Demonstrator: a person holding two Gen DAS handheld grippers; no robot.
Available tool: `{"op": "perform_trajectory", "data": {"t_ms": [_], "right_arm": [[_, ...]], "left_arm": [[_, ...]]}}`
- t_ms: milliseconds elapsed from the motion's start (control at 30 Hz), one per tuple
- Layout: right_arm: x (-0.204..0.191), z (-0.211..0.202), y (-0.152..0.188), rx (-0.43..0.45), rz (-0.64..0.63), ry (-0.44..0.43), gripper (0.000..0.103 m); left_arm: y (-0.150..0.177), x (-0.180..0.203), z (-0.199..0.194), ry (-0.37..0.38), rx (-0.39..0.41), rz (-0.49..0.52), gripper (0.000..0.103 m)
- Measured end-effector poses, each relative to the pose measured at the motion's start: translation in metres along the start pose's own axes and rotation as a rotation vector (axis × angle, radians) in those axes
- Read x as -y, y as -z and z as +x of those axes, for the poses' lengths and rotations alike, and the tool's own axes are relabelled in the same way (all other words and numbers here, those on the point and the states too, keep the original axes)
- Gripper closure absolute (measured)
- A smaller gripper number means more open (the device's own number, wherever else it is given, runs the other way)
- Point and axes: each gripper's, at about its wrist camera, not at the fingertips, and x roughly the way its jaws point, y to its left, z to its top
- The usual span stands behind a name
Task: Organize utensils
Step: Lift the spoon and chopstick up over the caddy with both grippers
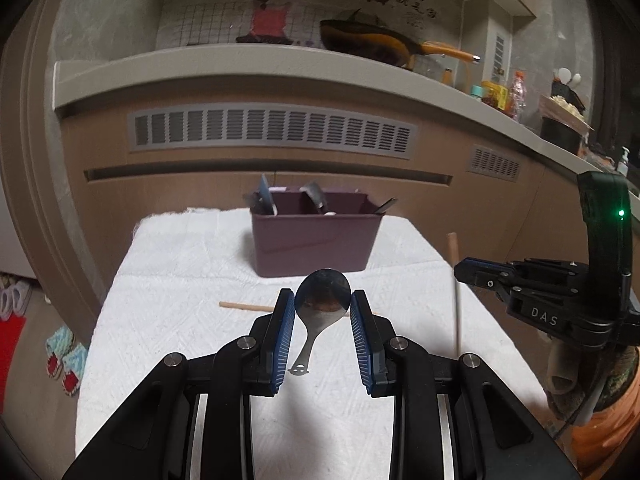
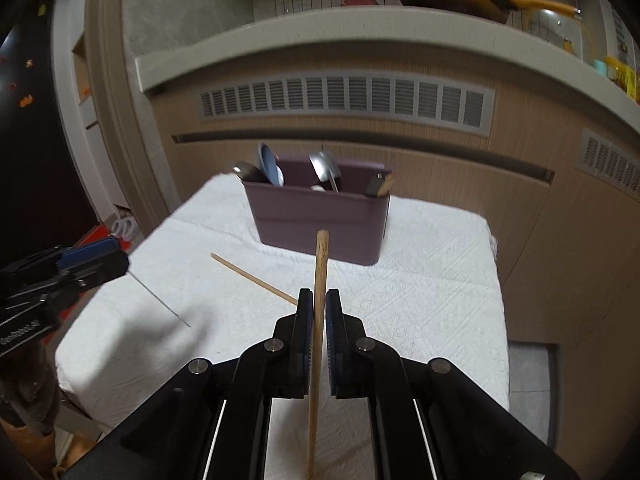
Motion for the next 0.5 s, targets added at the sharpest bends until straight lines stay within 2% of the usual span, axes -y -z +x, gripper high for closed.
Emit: {"op": "perform_trajectory", "data": {"t_ms": [133,233,300,400,467,500], "right_arm": [[-0.005,-0.031,-0.003,0.080,-0.017,-0.010,0.097],[-0.005,-0.043,-0.006,0.106,-0.041,0.001,0.097],[-0.003,-0.037,-0.003,0.082,-0.045,-0.005,0.097],[0.003,-0.008,0.005,-0.012,-0.041,-0.034,0.096],[0.005,0.014,0.011,-0.067,-0.050,-0.036,0.089],[0.006,0.032,0.015,-0.100,-0.048,-0.024,0.079]], "left_arm": [[-0.009,0.016,-0.021,0.001,0.040,0.039,0.073],[-0.014,0.022,-0.029,-0.003,0.053,0.046,0.073],[-0.014,0.021,-0.029,-0.013,0.045,0.042,0.073],[-0.009,0.013,-0.022,-0.024,0.014,0.012,0.073],[-0.003,0.005,-0.013,-0.027,-0.012,-0.010,0.073],[0.000,0.003,-0.009,-0.028,-0.023,-0.018,0.073]]}}
